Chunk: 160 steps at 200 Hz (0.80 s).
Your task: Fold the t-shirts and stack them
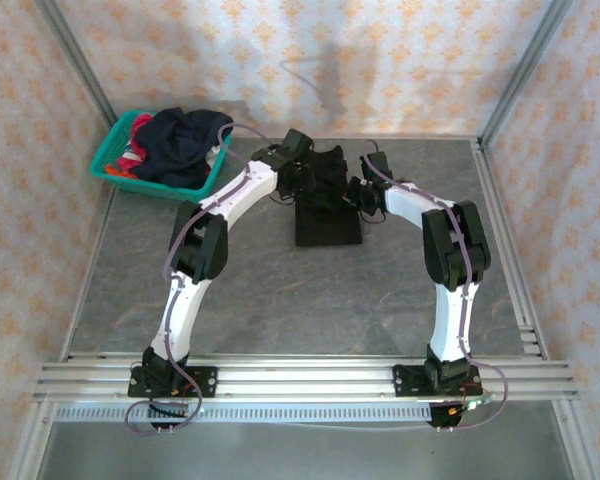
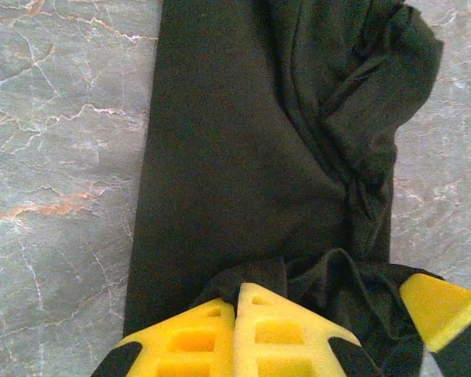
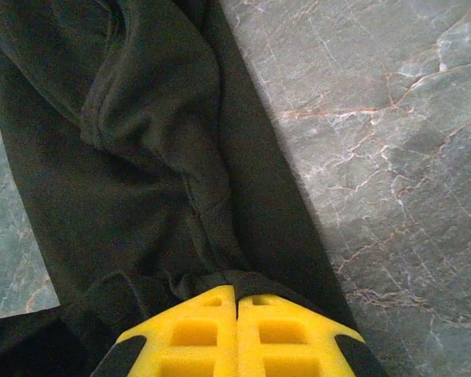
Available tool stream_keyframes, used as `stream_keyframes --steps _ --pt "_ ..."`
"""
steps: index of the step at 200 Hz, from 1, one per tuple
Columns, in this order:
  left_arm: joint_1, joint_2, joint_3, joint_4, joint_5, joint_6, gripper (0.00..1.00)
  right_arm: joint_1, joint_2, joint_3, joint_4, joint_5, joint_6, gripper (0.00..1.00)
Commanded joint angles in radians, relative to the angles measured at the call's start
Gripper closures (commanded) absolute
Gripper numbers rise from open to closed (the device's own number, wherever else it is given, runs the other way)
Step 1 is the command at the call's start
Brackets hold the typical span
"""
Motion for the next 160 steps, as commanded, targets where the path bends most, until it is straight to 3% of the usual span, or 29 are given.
stream_keyframes --steps 1,82,92,103,118,142,160 --pt "0.012 0.030 0.030 -0.058 -0.011 0.020 1.00 -0.007 -0.056 -0.017 0.077 0.047 0.022 1.00" --pt "0.029 0.084 0.084 -0.064 -0.008 0.010 1.00 -0.017 0.011 0.010 0.097 0.046 0.036 1.00" --pt "0.032 0.092 0.090 -0.067 -0.002 0.004 0.99 -0.019 0.013 0.016 0.094 0.044 0.030 0.81" --pt "0.036 0.098 0.094 -0.072 0.012 -0.010 0.87 -0.019 -0.003 0.012 0.094 0.039 0.023 0.56" --pt "0.039 0.084 0.075 -0.068 0.010 -0.033 0.51 -0.020 -0.053 -0.017 0.109 0.039 0.008 0.45" --pt "0.038 0.021 0.032 -0.047 -0.016 -0.035 0.20 -0.020 -0.148 -0.090 0.131 0.068 -0.013 0.36" --pt "0.036 -0.022 0.026 -0.056 -0.037 -0.017 0.07 -0.009 -0.209 -0.146 0.132 0.091 -0.051 0.36"
